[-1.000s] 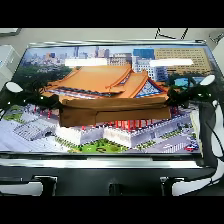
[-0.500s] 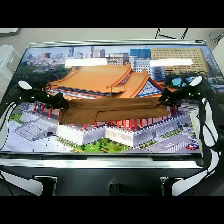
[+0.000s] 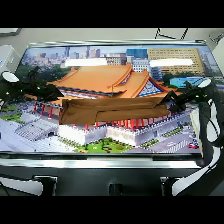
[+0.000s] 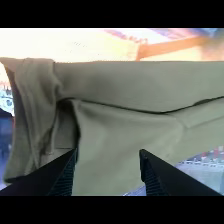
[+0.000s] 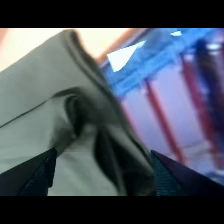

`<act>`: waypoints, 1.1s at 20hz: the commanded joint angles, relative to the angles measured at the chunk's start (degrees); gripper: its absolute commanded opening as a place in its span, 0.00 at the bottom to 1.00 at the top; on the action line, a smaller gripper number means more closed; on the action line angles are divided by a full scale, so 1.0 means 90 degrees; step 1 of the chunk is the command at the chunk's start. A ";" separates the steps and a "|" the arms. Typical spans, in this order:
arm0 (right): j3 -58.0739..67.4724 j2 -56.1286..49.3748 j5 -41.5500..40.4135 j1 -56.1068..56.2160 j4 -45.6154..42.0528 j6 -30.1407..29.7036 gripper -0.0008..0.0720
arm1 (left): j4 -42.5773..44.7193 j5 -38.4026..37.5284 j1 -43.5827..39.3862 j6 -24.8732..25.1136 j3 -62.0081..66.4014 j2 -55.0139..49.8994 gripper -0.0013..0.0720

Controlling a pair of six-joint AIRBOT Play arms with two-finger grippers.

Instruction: Fold the clothes and pants, and hang the long-sleeved shirts on hangers.

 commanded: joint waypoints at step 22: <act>0.0000 0.3439 0.1273 0.1865 0.1146 0.0236 0.07 | -0.2443 0.4371 -0.4512 -0.0959 -0.1100 -0.0758 0.05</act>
